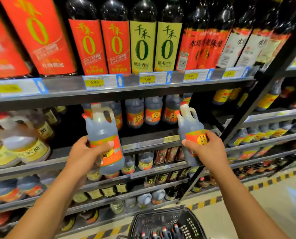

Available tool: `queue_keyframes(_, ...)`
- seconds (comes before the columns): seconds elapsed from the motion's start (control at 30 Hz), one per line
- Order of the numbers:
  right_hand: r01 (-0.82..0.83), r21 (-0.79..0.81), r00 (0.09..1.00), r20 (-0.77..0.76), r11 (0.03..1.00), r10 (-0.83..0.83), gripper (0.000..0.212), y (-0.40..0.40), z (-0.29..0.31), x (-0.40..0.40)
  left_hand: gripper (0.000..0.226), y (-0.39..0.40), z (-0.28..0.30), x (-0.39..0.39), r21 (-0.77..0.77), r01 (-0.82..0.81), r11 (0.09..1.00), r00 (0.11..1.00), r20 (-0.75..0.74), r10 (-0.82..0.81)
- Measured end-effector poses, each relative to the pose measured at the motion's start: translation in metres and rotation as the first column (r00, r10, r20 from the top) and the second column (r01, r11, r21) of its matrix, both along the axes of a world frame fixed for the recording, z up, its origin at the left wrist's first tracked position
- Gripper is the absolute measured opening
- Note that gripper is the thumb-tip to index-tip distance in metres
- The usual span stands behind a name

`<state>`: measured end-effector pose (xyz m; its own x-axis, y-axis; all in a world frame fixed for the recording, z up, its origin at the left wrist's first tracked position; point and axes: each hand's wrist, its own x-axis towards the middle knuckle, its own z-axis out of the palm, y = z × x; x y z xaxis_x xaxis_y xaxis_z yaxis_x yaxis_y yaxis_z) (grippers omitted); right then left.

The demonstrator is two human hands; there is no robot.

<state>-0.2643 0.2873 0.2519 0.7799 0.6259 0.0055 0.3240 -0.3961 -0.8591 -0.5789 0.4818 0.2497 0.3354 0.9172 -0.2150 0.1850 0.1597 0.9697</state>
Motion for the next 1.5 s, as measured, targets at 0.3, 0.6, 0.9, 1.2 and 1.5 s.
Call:
queue_keyframes(0.3,0.142,-0.037,0.99,0.025,0.989,-0.141,0.055,0.066,0.004,0.063,0.054,0.075,0.0,-0.015,-0.001,-0.099,0.995,0.992,-0.073,0.099)
queue_keyframes(0.6,0.333,0.05,0.937,-0.132,0.942,-0.324,0.07,0.11,-0.013,0.115,0.058,0.115,-0.016,-0.012,0.008,-0.23,0.973,0.967,-0.112,0.23)
queue_keyframes(0.9,0.35,0.141,0.918,-0.25,0.926,-0.309,0.077,0.13,-0.033,0.114,0.093,0.12,-0.047,-0.013,0.227,-0.224,0.948,0.958,-0.128,0.257)
queue_keyframes(1.2,0.343,0.218,0.908,-0.327,0.914,-0.262,0.081,0.14,-0.042,0.119,0.107,0.141,-0.063,-0.007,0.35,-0.166,0.922,0.936,-0.239,0.259)
queue_keyframes(1.5,0.351,0.286,0.885,-0.413,0.892,-0.215,0.055,0.176,-0.043,0.148,0.098,0.161,-0.061,0.001,0.359,-0.121,0.925,0.944,-0.246,0.219)
